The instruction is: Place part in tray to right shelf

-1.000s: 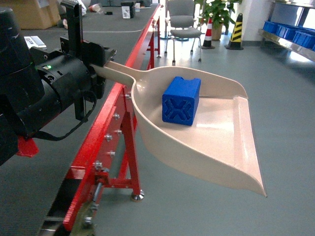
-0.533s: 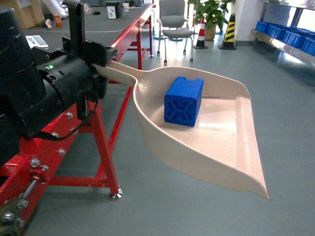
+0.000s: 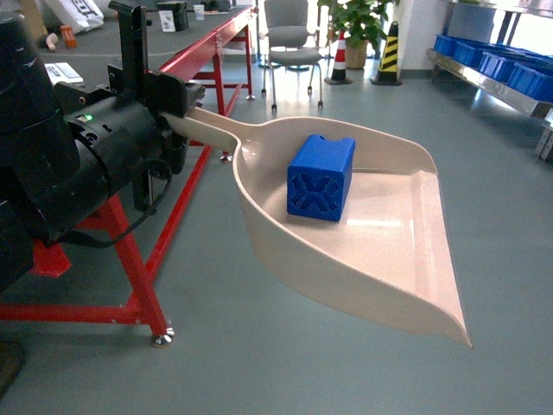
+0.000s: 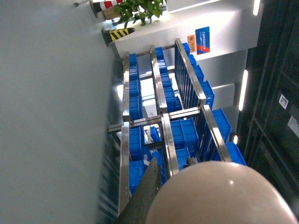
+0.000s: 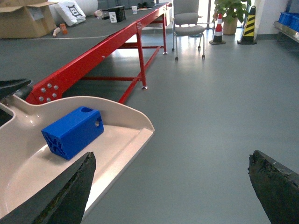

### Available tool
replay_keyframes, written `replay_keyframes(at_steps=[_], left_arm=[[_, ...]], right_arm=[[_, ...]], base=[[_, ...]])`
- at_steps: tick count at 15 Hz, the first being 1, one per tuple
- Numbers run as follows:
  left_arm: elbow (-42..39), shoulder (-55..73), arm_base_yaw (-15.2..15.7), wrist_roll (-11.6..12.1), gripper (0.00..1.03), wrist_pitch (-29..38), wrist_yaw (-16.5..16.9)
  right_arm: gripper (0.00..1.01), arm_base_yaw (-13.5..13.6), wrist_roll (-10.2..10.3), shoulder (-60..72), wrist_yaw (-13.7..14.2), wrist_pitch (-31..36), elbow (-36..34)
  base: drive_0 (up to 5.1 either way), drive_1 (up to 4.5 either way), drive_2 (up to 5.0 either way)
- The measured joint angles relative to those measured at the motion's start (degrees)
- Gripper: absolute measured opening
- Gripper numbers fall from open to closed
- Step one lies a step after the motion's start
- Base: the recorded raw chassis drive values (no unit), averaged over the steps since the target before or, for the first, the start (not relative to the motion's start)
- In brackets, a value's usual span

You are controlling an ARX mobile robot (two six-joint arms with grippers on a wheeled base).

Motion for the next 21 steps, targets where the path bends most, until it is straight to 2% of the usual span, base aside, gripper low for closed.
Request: replay_keyframes(at_steps=[21], left_arm=[[-0.2, 0.2, 0.0, 0.0, 0.12, 0.0, 0.0]], right_arm=[[0.98, 0.0, 0.0, 0.0, 0.2, -0.1, 0.0]], base=[[5.0, -2.41, -2.4]])
